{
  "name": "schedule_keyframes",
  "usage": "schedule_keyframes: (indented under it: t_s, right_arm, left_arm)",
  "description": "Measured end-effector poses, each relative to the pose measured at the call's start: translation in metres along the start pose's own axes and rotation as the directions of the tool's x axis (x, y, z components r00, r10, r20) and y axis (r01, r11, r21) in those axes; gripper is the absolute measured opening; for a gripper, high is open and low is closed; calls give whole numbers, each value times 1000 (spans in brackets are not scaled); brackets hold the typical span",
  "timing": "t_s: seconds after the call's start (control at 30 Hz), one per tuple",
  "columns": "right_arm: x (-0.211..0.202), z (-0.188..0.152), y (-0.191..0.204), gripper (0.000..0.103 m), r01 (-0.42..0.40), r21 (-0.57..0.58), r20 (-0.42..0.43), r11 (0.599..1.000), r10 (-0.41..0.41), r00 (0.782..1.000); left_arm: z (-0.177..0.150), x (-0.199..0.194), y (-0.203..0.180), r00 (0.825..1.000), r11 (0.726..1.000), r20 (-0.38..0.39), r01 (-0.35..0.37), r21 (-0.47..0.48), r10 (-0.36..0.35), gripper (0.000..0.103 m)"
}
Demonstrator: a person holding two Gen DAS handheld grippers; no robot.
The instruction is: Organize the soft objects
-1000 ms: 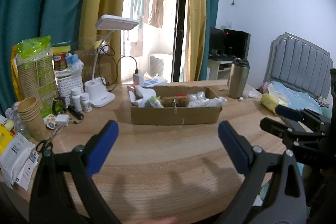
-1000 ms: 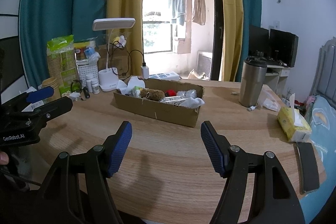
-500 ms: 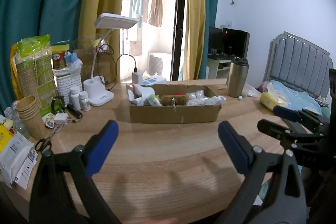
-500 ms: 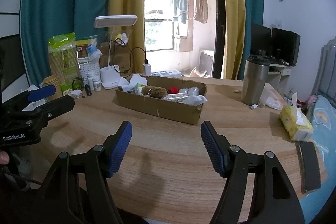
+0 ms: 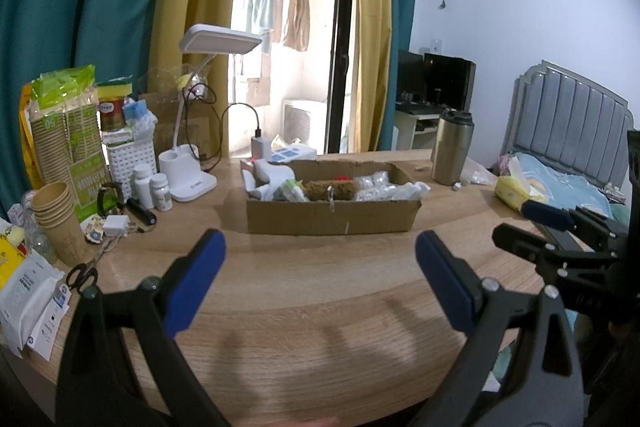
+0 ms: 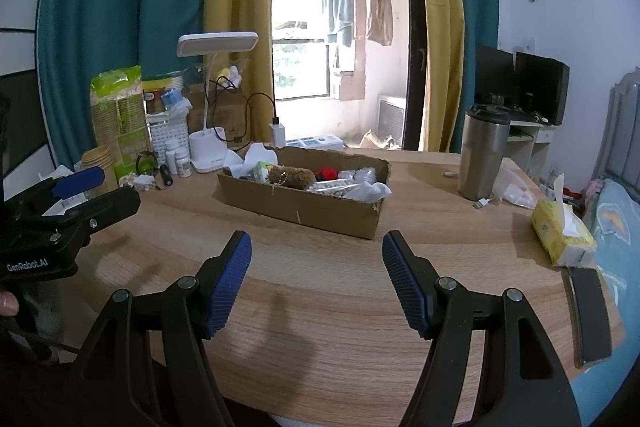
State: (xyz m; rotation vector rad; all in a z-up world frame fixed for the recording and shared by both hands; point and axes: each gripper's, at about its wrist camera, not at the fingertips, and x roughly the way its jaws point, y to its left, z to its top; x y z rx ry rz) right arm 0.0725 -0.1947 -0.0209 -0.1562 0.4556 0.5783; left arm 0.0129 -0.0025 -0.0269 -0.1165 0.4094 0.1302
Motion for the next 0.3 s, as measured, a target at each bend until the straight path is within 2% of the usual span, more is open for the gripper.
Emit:
schedule_keyframes:
  t_s: [0.2,0.3]
  right_arm:
    - [1,-1,-3,71,-1,6,-2,1000,1,1000]
    - [2,-2,-4,71,-3,7,-4,1000,3,1000]
  left_arm:
    - [-2,1,-2,1000,1000,0,18,7,-18,97]
    - [-3,7,-1,999,999,-27,34,6,-34,97]
